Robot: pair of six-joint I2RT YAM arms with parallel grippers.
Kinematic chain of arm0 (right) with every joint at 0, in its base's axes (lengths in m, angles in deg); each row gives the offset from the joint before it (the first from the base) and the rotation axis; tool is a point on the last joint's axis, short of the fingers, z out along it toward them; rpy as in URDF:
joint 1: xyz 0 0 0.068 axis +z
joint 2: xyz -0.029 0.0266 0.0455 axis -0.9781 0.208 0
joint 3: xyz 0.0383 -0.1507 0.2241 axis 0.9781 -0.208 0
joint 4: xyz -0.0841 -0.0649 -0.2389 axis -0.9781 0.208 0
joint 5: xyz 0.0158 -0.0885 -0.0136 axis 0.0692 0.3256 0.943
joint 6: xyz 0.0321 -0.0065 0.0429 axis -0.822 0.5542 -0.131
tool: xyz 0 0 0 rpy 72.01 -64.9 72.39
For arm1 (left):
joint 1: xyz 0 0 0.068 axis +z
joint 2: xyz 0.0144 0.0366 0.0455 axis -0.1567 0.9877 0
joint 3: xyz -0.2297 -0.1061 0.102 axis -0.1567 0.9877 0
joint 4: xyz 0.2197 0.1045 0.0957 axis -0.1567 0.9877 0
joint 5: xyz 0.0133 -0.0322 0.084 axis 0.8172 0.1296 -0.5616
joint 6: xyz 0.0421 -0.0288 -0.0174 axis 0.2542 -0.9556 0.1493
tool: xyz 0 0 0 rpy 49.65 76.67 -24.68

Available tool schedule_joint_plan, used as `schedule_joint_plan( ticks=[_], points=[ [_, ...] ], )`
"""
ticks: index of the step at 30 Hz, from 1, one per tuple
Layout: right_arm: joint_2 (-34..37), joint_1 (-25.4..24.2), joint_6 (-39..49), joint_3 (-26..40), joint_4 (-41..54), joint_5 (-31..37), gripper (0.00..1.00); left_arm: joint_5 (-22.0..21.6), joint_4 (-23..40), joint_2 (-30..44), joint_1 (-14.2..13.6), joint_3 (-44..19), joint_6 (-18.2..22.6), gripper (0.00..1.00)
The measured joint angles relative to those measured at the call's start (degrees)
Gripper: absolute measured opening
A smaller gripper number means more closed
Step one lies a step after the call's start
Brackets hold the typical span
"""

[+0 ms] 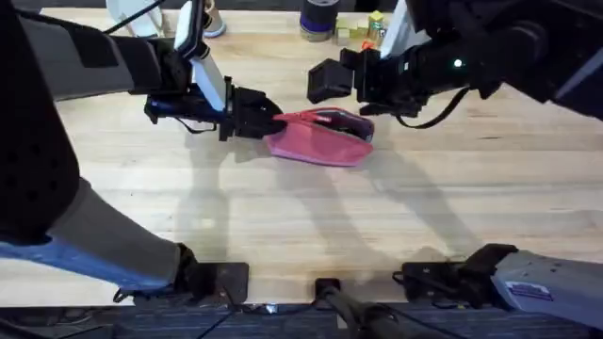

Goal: Unzip the bag, pick up the pens from the table one at a time and place them inside, then zip the bag closed.

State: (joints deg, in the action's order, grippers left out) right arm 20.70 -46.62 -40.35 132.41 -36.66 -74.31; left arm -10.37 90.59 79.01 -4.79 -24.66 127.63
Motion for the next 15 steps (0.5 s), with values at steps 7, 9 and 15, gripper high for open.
schedule_joint_plan(
  ticks=[7, 9, 15],
  points=[
    [1.2, 0.0, 5.0, 0.0, -3.1, -8.2, 0.995, 0.0, 0.0, 0.0, 0.0, 0.0, 0.0, 0.042],
    [1.9, 0.0, 5.7, 0.0, -3.5, -9.9, 0.995, 0.0, 0.0, 0.0, 0.0, 0.0, 0.0, 0.042],
    [2.5, 0.0, 6.4, 0.0, -3.5, -10.9, 0.995, 0.0, 0.0, 0.0, 0.0, 0.0, 0.0, 0.042]
  ],
)
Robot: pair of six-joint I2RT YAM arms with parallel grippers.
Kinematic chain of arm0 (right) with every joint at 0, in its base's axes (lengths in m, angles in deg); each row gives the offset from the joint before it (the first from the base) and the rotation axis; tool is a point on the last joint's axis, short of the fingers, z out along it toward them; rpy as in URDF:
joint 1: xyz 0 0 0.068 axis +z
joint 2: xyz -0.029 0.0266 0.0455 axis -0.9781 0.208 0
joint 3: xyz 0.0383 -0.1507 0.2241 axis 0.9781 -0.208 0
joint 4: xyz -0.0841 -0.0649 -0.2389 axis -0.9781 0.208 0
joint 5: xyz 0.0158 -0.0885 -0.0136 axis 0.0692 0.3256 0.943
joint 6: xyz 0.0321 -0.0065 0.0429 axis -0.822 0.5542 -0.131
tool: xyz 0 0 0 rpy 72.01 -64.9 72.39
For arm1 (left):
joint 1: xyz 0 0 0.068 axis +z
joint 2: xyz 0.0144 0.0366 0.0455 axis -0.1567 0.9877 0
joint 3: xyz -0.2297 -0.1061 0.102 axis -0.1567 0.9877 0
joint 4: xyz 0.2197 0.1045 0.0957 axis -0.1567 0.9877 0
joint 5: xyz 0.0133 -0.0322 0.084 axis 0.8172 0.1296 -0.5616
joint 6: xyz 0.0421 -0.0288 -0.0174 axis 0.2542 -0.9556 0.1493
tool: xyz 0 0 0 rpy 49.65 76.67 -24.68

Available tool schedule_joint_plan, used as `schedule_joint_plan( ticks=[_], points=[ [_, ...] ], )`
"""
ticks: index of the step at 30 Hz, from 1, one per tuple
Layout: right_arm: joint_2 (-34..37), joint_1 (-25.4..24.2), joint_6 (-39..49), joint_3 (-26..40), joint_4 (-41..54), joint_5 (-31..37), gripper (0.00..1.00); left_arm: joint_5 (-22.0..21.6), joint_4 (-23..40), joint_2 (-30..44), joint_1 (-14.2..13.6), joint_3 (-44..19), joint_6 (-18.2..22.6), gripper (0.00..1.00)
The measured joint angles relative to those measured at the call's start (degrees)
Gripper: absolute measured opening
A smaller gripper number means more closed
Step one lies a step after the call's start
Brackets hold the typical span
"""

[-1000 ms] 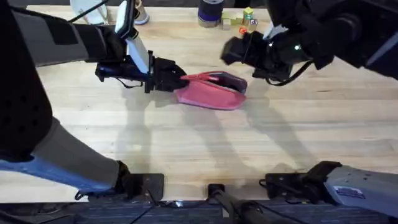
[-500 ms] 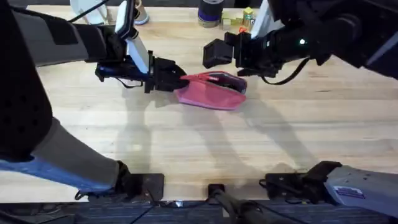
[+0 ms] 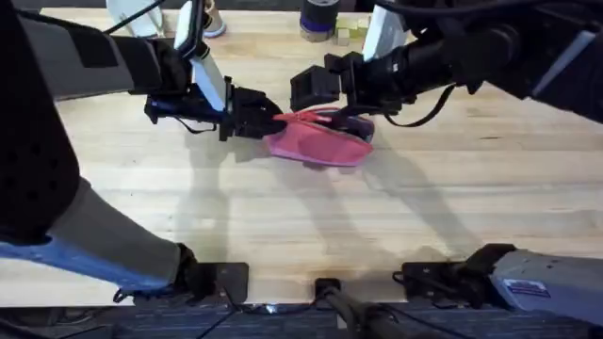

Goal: Unzip the bag, pick up the pens from the table one at a time and place them inside, then zip the bag closed.

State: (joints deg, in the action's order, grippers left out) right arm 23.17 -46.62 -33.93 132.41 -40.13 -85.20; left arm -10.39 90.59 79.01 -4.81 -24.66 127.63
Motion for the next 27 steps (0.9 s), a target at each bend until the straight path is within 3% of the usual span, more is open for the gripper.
schedule_joint_plan(
  ticks=[18, 27],
  points=[
    [0.3, 0.1, 0.0, 0.0, 0.7, 1.6, 0.996, 0.0, 0.0, 0.0, 0.0, 0.0, 0.0, 0.043],
    [5.7, 0.3, -2.2, 0.0, 0.7, 1.6, 0.995, 0.0, 0.0, 0.0, 0.0, 0.0, 0.0, 0.043]
  ],
)
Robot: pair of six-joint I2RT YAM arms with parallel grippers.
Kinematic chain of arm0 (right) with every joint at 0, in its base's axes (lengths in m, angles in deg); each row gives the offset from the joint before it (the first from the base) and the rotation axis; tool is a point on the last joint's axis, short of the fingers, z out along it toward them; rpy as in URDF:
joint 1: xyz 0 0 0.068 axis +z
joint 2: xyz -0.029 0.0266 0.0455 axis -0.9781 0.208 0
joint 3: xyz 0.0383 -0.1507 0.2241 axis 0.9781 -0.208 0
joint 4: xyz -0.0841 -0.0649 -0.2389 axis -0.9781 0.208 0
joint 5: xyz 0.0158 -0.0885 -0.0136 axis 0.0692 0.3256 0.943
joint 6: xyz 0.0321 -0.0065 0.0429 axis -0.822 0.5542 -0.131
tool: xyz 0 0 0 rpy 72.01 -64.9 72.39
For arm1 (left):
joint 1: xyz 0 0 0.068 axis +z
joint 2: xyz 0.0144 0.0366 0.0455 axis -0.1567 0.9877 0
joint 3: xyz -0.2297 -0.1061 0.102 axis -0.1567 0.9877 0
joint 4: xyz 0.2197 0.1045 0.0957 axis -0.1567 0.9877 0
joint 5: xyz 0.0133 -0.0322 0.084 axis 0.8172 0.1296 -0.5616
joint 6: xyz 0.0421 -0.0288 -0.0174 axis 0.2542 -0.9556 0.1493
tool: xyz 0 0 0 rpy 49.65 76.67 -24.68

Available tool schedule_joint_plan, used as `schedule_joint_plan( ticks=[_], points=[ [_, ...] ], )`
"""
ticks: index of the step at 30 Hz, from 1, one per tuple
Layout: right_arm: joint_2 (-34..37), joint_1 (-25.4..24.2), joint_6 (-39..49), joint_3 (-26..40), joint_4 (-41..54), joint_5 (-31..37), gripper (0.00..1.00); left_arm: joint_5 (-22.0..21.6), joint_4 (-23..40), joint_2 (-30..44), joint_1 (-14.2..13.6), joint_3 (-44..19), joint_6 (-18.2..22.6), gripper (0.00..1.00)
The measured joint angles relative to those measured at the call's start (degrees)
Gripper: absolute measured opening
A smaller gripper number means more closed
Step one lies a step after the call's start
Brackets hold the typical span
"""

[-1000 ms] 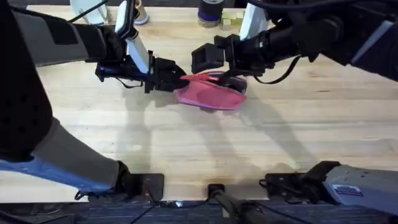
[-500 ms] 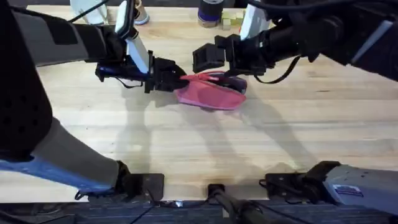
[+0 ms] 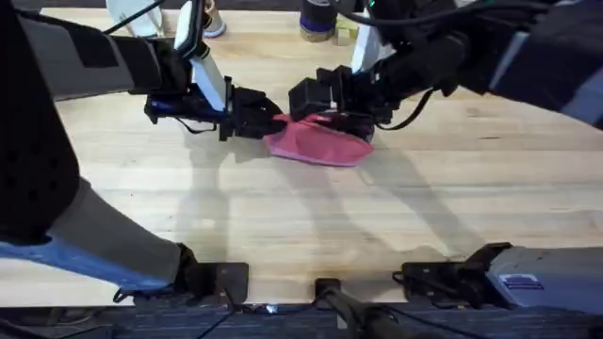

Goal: Unzip the bag, pick up the pens from the table one at a time and place them inside, then zip the bag closed.

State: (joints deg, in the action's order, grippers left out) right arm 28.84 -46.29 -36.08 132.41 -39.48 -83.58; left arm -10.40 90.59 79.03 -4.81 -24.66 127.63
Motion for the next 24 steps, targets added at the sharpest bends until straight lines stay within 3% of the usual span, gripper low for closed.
schedule_joint_plan(
  ticks=[24],
  points=[
    [6.5, 3.7, -0.9, 0.0, -14.2, -2.8, 0.995, -0.4, 0.0, 0.0, 0.1, 0.0, 0.0, 0.042]
  ],
)
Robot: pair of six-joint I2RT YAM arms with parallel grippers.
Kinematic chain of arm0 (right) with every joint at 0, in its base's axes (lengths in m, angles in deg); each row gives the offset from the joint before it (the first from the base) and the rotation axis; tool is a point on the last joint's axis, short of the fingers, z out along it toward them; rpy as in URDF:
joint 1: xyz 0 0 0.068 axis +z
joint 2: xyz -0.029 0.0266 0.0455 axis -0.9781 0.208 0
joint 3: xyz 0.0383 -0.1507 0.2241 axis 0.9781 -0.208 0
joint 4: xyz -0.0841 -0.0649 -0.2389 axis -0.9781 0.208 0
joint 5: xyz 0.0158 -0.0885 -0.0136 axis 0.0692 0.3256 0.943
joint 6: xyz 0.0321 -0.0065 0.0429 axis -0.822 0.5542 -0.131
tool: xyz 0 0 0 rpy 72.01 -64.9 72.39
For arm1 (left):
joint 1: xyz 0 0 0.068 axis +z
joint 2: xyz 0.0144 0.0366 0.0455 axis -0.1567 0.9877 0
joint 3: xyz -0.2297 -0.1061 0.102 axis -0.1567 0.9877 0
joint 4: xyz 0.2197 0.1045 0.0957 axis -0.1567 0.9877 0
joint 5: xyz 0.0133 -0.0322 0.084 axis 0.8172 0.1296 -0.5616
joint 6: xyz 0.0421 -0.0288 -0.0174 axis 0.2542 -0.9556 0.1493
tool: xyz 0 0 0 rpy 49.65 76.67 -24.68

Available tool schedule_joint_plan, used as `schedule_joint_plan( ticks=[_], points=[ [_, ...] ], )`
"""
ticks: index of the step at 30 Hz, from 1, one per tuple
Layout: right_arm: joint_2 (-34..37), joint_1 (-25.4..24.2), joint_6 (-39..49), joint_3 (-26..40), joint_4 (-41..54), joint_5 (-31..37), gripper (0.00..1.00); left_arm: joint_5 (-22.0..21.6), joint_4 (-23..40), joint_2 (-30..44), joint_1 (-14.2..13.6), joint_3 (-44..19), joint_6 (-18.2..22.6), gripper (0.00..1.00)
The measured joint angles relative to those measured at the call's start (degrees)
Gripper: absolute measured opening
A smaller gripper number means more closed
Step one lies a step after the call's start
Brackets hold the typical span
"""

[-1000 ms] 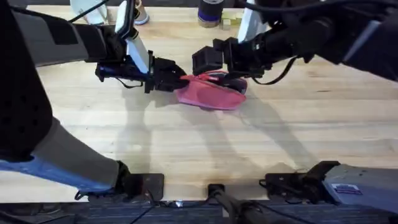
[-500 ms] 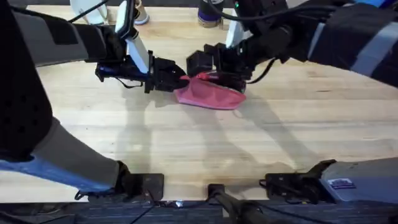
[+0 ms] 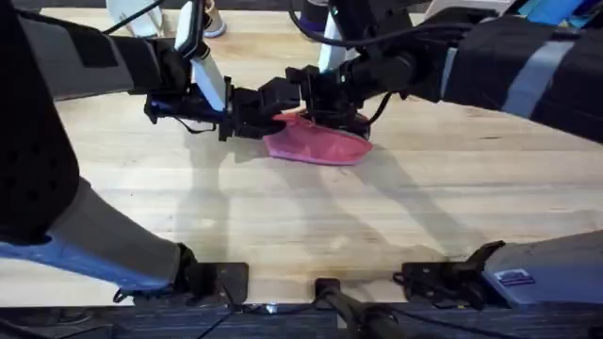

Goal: Unzip the bag, pick up the pens from the table one at a time and place them inside, then zip the bag closed.

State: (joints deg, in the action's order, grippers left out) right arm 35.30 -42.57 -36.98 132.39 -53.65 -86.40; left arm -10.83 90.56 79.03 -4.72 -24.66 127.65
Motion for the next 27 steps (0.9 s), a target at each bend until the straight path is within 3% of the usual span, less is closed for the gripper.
schedule_joint_plan(
  ticks=[17, 27],
  points=[
    [0.0, 0.0, -0.2, 0.0, -1.6, -7.4, 0.995, -0.2, 0.2, 0.0, 0.1, 0.0, 0.0, 0.043],
    [-3.3, 0.3, -0.1, -0.1, -1.0, -4.1, 0.995, 0.0, 0.2, 0.0, 0.1, 0.0, 0.0, 0.043]
  ],
)
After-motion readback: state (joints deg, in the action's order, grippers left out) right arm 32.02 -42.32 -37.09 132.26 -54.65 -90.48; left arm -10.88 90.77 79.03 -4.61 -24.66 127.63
